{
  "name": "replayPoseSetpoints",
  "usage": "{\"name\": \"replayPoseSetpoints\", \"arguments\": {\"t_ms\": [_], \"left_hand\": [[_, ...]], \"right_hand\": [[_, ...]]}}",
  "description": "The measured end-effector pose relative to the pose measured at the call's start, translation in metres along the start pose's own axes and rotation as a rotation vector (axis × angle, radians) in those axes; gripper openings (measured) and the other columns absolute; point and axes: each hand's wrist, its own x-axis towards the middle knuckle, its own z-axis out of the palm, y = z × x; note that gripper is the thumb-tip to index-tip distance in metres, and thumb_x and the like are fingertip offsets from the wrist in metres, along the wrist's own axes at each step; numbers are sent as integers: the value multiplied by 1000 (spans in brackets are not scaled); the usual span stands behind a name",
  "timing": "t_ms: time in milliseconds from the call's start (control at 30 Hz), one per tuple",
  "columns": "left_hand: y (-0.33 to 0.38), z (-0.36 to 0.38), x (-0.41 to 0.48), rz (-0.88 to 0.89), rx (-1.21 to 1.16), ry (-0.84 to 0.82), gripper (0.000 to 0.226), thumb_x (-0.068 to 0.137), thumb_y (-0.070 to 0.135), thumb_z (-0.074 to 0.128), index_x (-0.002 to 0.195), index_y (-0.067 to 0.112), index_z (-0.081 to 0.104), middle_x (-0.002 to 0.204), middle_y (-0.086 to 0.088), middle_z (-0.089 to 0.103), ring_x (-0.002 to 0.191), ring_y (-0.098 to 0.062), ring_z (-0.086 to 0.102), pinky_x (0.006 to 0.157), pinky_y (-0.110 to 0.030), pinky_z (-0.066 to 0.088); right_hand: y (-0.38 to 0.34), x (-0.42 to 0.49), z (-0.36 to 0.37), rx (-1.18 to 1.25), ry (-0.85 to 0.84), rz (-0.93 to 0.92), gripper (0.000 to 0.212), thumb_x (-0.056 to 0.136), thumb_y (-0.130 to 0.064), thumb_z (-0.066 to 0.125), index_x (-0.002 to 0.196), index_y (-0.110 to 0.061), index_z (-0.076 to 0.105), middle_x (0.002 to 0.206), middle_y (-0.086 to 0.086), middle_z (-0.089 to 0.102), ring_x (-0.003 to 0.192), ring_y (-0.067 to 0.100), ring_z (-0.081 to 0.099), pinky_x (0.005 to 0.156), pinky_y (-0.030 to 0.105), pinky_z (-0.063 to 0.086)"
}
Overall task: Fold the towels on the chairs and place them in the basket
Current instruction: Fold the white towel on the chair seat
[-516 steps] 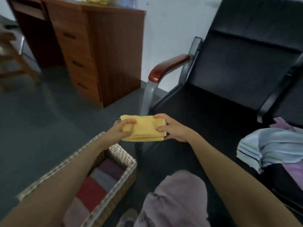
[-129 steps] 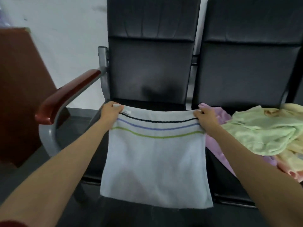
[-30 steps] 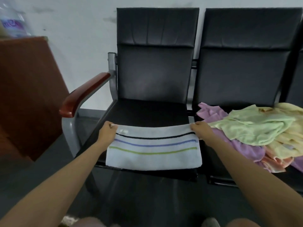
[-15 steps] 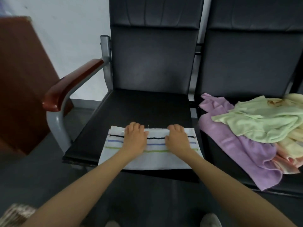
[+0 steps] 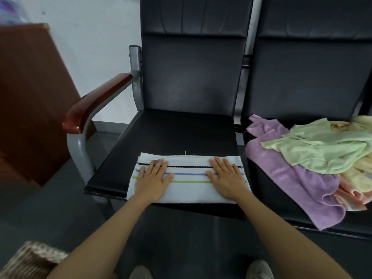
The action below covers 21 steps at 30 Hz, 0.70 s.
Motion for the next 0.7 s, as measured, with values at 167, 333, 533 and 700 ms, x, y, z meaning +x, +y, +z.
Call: {"name": "replayPoseSetpoints", "arguments": {"t_ms": [167, 333, 533, 700], "left_hand": [[-14, 1, -2, 66, -395, 165, 45, 95, 47, 40, 134, 28, 50, 146, 11, 41, 138, -10, 30, 118, -36, 19], [-20, -13, -7, -135, -698, 431, 19, 89, 4, 59, 103, 15, 64, 111, 0, 54, 105, -23, 54, 95, -36, 45], [-31, -32, 2, -567, -265, 152, 62, 88, 53, 56, 122, 2, 51, 133, -18, 38, 123, -34, 33, 104, -40, 28], [-28, -34, 3, -473, -174, 150, 44, 93, 48, 49, 110, 8, 56, 125, -14, 49, 116, -31, 40, 96, -39, 31]], "right_hand": [[10, -7, -1, 20, 2, 22, 60, 99, -55, 12, 151, -32, -6, 159, -9, -10, 146, 14, -13, 118, 40, -9], [10, -7, -1, 21, -3, 17, 61, 99, -55, 13, 151, -31, -6, 160, -7, -10, 147, 15, -12, 118, 42, -7], [3, -4, -5, -23, 62, -27, 56, 101, -49, 20, 151, -25, 11, 160, -4, 3, 147, 20, -7, 118, 47, -4], [-2, -4, -5, 45, 60, -189, 50, 101, -45, 29, 148, -29, 23, 159, -6, 9, 147, 16, -8, 118, 42, -6]]}}
